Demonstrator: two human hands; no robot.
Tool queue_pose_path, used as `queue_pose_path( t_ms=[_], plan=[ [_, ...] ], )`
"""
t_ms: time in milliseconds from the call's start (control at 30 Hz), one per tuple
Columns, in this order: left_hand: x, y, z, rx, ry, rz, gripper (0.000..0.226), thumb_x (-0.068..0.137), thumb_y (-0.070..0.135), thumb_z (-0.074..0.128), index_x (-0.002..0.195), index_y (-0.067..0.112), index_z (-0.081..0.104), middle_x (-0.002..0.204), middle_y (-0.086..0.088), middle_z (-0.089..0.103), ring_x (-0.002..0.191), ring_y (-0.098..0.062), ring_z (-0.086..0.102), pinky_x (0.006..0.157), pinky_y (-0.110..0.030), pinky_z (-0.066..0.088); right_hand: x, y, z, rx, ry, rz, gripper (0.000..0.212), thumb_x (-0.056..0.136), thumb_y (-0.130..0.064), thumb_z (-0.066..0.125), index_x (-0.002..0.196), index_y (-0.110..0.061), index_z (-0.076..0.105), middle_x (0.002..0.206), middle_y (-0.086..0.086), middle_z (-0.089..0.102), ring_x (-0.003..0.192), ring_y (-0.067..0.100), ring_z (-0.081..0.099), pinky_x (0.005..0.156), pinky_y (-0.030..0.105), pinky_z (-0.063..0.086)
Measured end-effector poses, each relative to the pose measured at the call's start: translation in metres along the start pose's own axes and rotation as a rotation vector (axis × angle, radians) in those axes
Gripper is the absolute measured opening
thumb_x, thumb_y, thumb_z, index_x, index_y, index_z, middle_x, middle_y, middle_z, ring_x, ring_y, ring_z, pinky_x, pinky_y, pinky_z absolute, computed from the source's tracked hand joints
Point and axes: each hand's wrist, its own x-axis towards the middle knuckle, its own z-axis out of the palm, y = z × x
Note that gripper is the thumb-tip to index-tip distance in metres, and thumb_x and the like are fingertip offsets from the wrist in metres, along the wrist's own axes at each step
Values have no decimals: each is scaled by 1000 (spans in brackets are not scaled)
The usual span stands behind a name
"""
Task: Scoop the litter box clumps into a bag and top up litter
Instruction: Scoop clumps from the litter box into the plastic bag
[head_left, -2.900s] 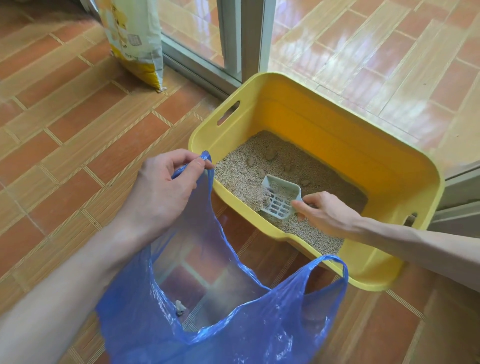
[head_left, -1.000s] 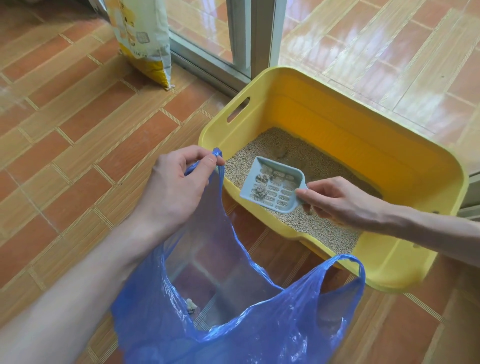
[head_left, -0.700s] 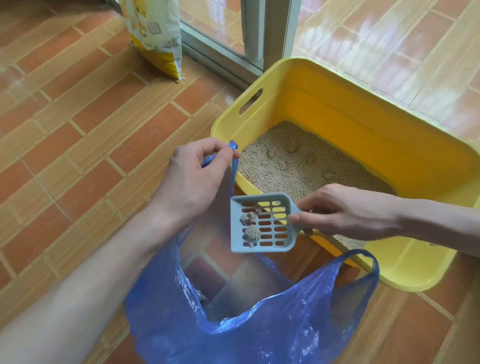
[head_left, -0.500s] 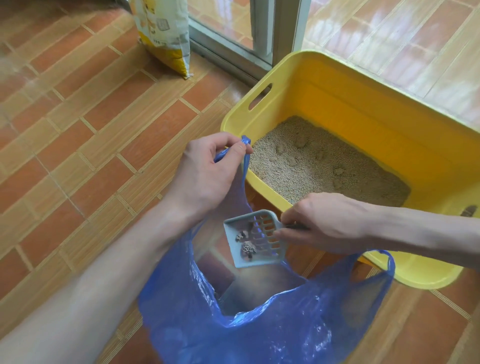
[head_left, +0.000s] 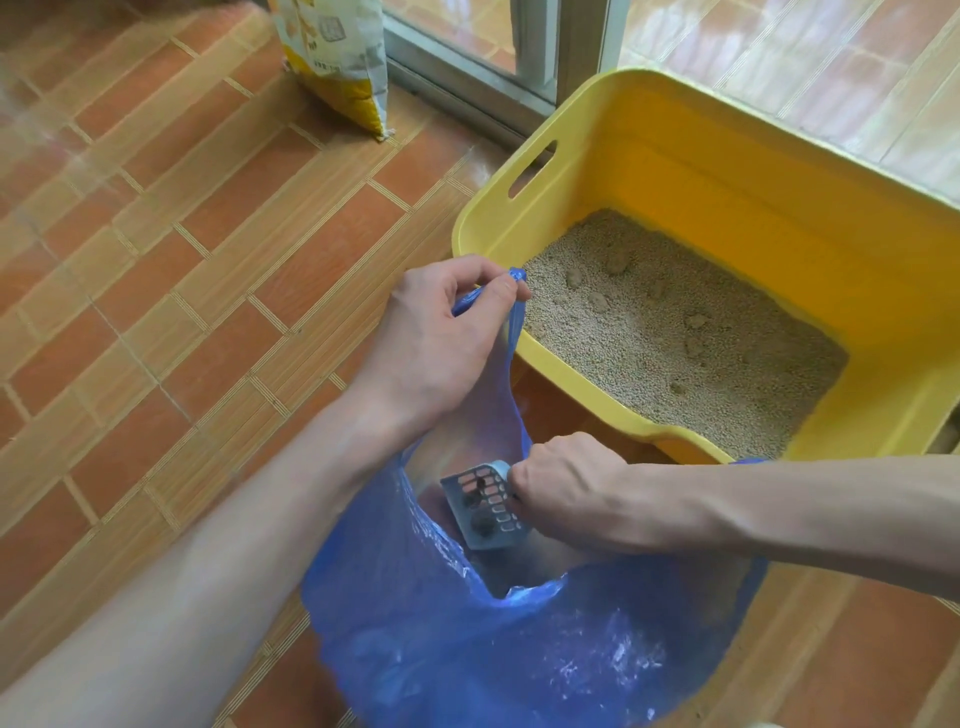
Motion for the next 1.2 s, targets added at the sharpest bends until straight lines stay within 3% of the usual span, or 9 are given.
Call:
queue_pose_path(
  t_ms=[167,233,400,533,700,767,900,1067,1200],
  plan=[
    [3,1,2,-36,8,11,28,91,39,55,90,22,77,56,9,43,54,-15,33,52,-28,27,-13,3,-14,-175,203,-170,18,66,-6,68,71,-19,57,48,0,43,39,22,4,43,28,-1],
    [4,0,1,-36,5,13,27,92,38,55,90,22,77,54,11,44,54,-13,35,54,-28,28,-16,6,-8,-273,234,-230,25,57,-6,74,66,-20,56,40,-3,42,34,22,13,45,28,-5],
    [4,-1,0,-6,-9,-14,24,105,19,54,97,14,76,47,25,52,49,6,46,58,-22,32,-14,15,13,-313,215,-325,22,71,-3,68,80,-16,52,54,-3,50,41,21,45,39,28,12],
    [5,0,1,-1,-12,-13,24,105,21,54,98,15,76,48,25,52,50,7,46,59,-25,32,-14,24,7,-120,234,-205,16,84,-19,66,82,-17,50,56,4,54,39,25,36,41,29,8],
    [4,1,1,6,-13,-9,24,105,21,55,98,15,76,48,25,52,49,4,44,57,-24,31,-21,26,-19,-3,192,-64,29,105,-40,39,99,-18,58,90,11,68,78,38,65,46,35,17],
    [5,-1,0,-10,-9,-2,24,104,25,56,97,17,77,47,21,51,49,0,39,56,-27,30,-26,33,-25,15,235,-68,27,105,-41,40,93,-20,54,85,9,66,79,38,65,44,34,13],
    [6,-4,-1,-28,-8,0,24,102,28,56,96,19,77,47,19,49,50,-3,35,55,-29,29,-36,44,-32,-65,382,-73,29,95,-40,57,75,-20,53,56,4,55,48,32,59,39,27,6],
    [10,-4,-2,-40,4,-25,23,105,20,55,96,14,76,45,21,48,46,1,42,53,-19,30,-64,76,-54,69,422,44,42,97,-59,40,91,-21,57,71,4,64,72,32,63,54,30,32],
    [13,-5,-7,-41,21,-40,24,106,18,54,96,14,75,44,25,49,47,7,47,51,-9,30,-94,111,-76,129,464,179,43,93,-62,38,81,-25,56,52,-5,46,48,15,47,43,27,24]
  ],
)
